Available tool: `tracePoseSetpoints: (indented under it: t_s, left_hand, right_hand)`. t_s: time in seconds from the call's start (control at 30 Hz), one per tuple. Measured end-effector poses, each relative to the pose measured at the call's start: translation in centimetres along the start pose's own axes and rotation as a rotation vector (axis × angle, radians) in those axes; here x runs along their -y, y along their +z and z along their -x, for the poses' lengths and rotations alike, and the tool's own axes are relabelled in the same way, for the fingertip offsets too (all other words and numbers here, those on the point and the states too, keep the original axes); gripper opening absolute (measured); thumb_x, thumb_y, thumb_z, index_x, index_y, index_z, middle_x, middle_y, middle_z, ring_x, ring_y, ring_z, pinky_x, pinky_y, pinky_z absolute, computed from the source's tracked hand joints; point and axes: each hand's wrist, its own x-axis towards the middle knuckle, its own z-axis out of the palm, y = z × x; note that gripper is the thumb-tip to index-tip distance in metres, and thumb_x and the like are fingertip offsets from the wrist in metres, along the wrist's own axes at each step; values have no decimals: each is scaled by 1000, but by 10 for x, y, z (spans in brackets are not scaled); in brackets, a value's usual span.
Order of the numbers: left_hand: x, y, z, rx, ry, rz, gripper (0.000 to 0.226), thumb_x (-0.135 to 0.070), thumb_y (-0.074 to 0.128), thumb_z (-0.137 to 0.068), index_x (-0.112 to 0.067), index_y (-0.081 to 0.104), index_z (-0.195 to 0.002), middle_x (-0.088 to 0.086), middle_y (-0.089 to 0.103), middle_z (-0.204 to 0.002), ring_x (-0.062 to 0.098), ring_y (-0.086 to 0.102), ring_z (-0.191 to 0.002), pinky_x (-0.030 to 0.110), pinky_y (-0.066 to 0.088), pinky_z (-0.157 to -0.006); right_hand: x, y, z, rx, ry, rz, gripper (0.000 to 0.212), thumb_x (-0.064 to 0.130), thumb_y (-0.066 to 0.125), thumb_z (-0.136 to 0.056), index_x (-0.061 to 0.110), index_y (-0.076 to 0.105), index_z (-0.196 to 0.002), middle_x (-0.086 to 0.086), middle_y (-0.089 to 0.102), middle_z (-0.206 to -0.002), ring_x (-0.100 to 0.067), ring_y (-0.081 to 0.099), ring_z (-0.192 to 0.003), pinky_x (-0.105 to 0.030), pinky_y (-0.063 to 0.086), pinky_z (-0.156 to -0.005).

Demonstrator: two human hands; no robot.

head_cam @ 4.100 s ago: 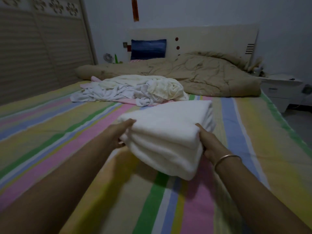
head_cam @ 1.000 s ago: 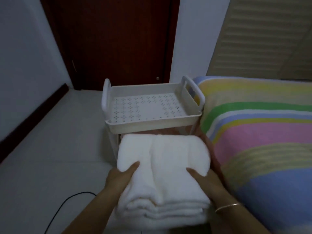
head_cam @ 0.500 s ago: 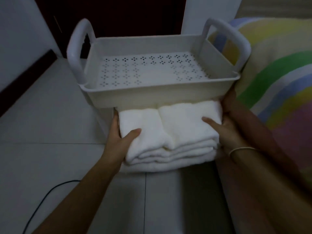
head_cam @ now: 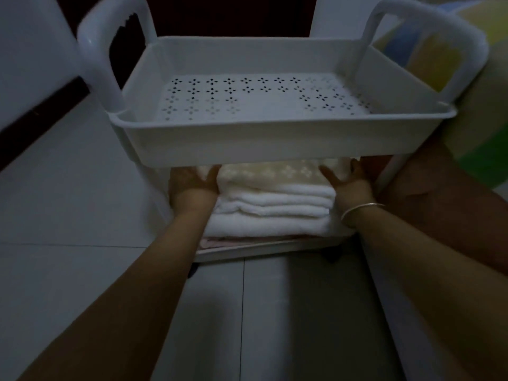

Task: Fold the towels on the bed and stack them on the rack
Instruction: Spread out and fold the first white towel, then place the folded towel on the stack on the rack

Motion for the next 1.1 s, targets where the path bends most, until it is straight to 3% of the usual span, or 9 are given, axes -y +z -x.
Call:
tracePoseSetpoints:
  t_s: [0.17, 0.23, 0.33, 0.43, 0.6, 0.77, 0.87, 0.93, 1.1]
  left_hand:
    - [-1, 4, 40, -373, 682, -260, 6, -2, 70, -78, 2, 66, -76, 18, 66, -74, 32, 65, -70, 27, 46, -76]
    - [-2, 8, 53, -269, 937, -458, 20, -17, 58, -86, -4, 69, -97, 17, 68, -92, 30, 66, -86, 31, 43, -87]
    - [22, 20, 50, 55, 874, -588, 73, -68, 19, -92, -27, 26, -152, 13, 25, -157, 31, 21, -145, 52, 15, -116]
    - [54, 31, 39, 97, 919, -701, 85, -78, 27, -85, -30, 14, -154, 14, 4, -162, 32, 1, -149, 58, 10, -116]
    - [60, 46, 35, 135, 901, -745, 83, -72, 32, -84, -28, 21, -153, 17, 6, -161, 35, 3, -148, 57, 8, -117]
    - [26, 23, 39, 311, 793, -944, 91, -63, 46, -87, -31, -8, -153, 17, -16, -159, 36, -13, -147, 55, -6, -117]
    - [-1, -9, 64, 317, 775, -702, 73, -29, 67, -80, -18, 39, -146, 25, 27, -153, 42, 27, -141, 57, 19, -113]
    - [-16, -28, 95, 226, 812, -476, 40, -15, 62, -71, -11, 69, -111, 20, 63, -123, 40, 59, -113, 51, 45, -96]
    - [-115, -89, 213, 175, 587, 65, 29, -24, 43, -80, -27, 72, -85, -9, 72, -87, 17, 66, -81, 35, 53, -73]
  right_hand:
    - [-8, 5, 16, -265, -251, 394, 53, 36, 39, -96, -2, 49, -132, -26, 54, -131, -41, 50, -119, -41, 38, -101]
    - [-4, 15, 40, -266, -440, 567, 63, 42, 20, -92, 5, 57, -127, -23, 53, -134, -39, 45, -126, -47, 30, -109]
    - [-13, 44, 65, -77, -641, 701, 58, 47, 19, -95, 26, 32, -148, -7, 25, -156, -30, 15, -146, -55, 4, -116]
    - [-39, 54, 56, 56, -670, 875, 58, 52, 16, -96, 33, 13, -151, -4, 8, -160, -29, 1, -148, -60, 2, -114]
    - [-57, 55, 30, 157, -645, 993, 59, 55, 10, -94, 36, 1, -149, 0, 1, -161, -27, -1, -148, -55, -3, -115]
    - [-21, 39, 43, 277, -494, 1092, 67, 58, 0, -88, 34, -3, -151, 0, -7, -161, -23, -6, -148, -51, -3, -116]
    - [10, 7, 83, 309, -531, 1031, 77, 52, 4, -84, 18, 15, -152, -9, 14, -159, -26, 12, -147, -46, 5, -116]
    - [31, -17, 116, 385, -552, 912, 66, 31, 26, -85, 8, 32, -147, -16, 35, -151, -30, 31, -141, -44, 17, -116]
    - [116, -132, 201, 1, -540, 442, 52, 6, 43, -72, 7, 65, -120, -14, 67, -116, -29, 63, -108, -33, 49, -91]
